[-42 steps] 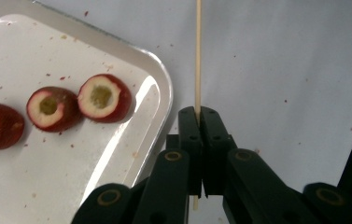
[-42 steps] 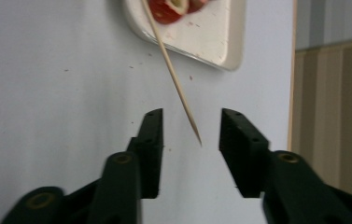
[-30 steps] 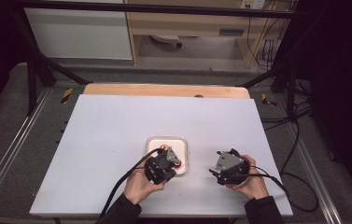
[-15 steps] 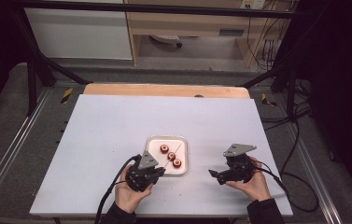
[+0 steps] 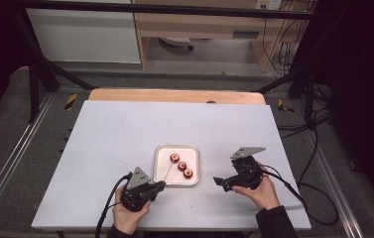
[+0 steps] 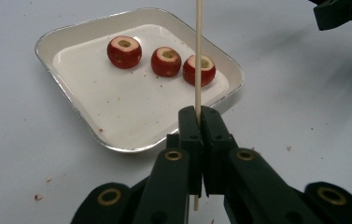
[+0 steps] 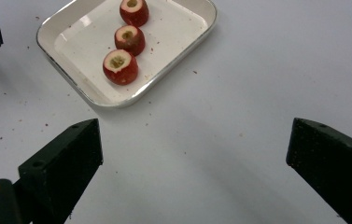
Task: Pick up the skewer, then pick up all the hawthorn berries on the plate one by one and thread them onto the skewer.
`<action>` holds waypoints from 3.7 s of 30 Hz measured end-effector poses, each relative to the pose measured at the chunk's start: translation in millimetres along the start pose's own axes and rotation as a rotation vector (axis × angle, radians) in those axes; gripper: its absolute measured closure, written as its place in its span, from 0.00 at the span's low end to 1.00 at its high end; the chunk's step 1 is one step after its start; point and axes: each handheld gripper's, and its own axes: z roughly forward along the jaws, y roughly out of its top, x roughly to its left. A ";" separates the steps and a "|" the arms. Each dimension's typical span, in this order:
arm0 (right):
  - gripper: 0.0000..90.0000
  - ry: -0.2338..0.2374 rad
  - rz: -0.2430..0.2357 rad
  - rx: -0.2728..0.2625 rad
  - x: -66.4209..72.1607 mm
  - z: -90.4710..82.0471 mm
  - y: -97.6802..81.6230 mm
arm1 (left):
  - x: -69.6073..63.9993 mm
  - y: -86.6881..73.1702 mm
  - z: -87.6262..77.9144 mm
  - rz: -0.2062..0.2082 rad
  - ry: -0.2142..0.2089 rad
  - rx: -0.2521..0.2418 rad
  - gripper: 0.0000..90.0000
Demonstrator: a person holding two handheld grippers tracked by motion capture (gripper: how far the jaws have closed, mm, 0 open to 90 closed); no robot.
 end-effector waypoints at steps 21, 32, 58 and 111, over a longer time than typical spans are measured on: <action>0.07 0.043 -0.194 0.178 35.2 40.4 58.2 | 9.4 -8.8 -6.1 -0.014 0.002 -0.038 0.98; 0.10 0.095 -0.205 0.223 43.8 62.0 74.1 | 11.1 -9.6 -6.8 -0.013 -0.001 -0.039 0.98; 0.51 0.154 -0.320 0.434 47.8 102.6 88.1 | 14.3 -14.6 -4.7 -0.003 -0.005 -0.014 0.98; 0.67 0.246 0.482 -0.405 29.3 41.2 65.2 | -27.7 -8.3 19.0 -0.113 0.049 -0.120 0.98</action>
